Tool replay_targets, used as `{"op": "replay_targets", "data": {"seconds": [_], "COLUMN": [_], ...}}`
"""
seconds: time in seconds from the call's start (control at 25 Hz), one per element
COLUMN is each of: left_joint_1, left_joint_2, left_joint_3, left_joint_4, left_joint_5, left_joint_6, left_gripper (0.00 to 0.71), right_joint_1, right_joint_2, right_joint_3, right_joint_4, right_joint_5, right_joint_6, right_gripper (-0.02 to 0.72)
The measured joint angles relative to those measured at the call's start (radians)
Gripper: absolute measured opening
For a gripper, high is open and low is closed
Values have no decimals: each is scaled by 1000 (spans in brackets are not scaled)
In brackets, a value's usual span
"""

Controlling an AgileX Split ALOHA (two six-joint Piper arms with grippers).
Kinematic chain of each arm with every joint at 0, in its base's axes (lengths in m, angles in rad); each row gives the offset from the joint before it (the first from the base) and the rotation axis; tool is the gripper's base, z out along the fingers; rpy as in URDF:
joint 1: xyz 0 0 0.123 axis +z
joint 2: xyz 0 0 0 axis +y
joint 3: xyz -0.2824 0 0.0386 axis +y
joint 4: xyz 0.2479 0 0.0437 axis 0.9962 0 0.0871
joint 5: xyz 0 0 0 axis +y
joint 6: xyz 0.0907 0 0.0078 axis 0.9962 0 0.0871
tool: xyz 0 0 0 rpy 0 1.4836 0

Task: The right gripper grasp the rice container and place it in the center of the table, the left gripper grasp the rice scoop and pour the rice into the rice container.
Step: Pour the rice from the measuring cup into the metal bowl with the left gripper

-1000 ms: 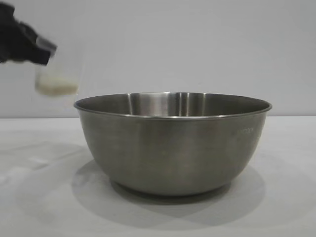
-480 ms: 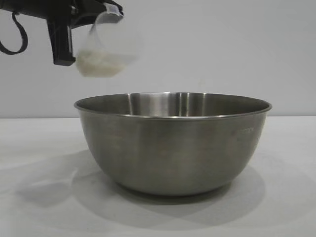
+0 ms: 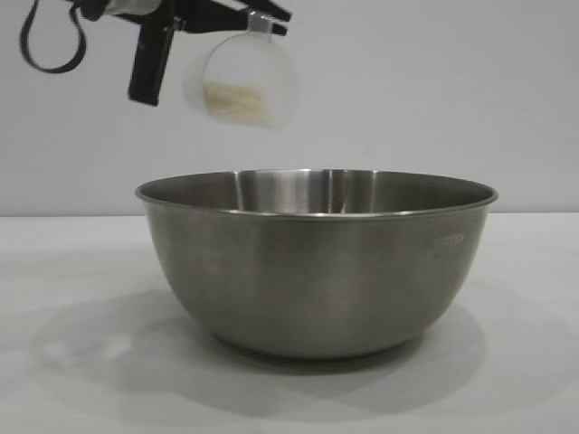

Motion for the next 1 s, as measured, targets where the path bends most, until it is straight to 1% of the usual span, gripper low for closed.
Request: {"op": "replay_targets", "data": {"seconds": [0.08,0.44,0.6,0.72,1.0], "left_joint_1": [-8,-8,-8,-8,-8], "left_joint_2": [0,0,-2,-8,-8], "left_joint_3": [-10,-19,-19,-19,-20], "left_joint_4": [43,199,224,235,248], "left_joint_5": [0,10,16,36,40], "left_joint_6": [33,113,147,152,145], "left_gripper": [0,0,0,0,0], "right_joint_1": [0,0,0,0,0], "right_joint_2": [0,0,0,0,0], "right_joint_3": [0,0,0,0,0], "right_joint_4": [0,0,0,0,0], "right_joint_5": [0,0,0,0,0], "right_joint_6": [0,0,0,0,0], "right_gripper": [249,249,249,249,249]}}
